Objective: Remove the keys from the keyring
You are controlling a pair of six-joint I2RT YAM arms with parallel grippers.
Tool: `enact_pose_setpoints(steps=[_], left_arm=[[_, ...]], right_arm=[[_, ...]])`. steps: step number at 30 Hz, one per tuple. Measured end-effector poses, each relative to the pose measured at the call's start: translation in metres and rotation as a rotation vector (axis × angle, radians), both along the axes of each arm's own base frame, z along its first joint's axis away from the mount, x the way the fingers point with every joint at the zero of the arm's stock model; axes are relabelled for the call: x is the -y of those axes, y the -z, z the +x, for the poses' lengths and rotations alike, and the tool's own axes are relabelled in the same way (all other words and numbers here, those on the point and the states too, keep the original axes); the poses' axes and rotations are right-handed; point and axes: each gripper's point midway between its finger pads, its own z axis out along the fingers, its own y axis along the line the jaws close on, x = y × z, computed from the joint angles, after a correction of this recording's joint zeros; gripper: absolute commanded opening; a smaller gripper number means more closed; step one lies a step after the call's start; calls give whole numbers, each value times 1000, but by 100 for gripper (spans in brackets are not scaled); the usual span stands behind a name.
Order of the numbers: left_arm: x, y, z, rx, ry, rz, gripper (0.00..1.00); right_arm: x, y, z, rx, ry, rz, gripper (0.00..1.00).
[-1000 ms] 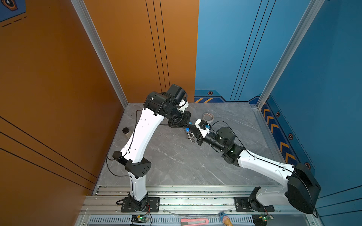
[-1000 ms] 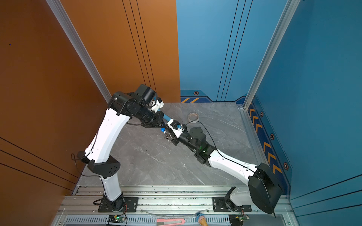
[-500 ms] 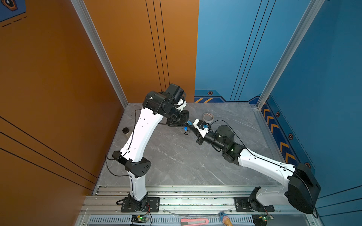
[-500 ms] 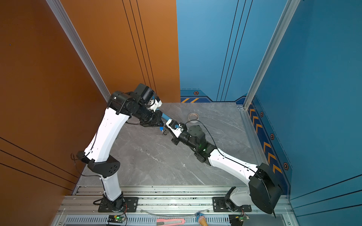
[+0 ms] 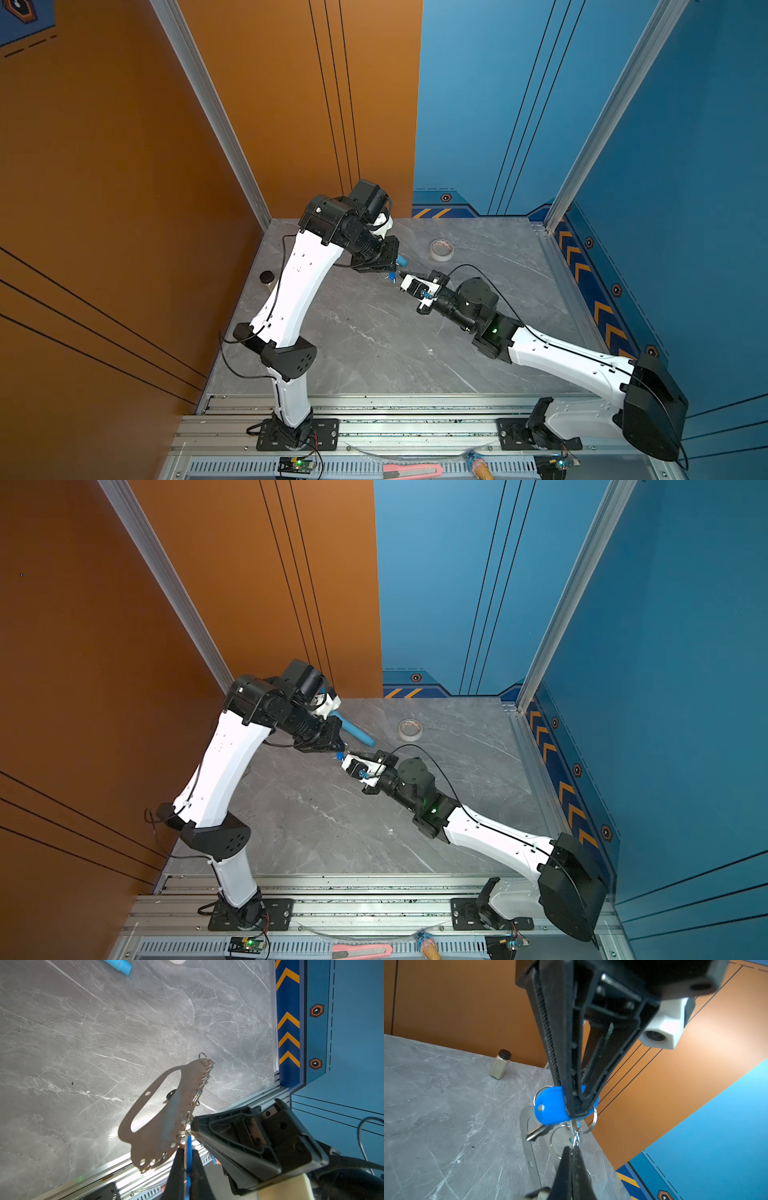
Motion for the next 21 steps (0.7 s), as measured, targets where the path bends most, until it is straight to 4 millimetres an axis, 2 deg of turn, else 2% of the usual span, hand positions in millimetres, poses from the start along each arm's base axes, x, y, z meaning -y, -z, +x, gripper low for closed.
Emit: enact_pose_setpoints(steps=[5,11,21], left_arm=[[0,0,-4,-13,-29,-1,0],[-8,-6,-26,-33,-76,-33,0],[11,-8,-36,3,-99,-116,0]], right_arm=[[3,-4,-3,-1,34,26,0],[-2,-12,-16,-6,50,85,0],[8,-14,-10,-118,78,236,0]])
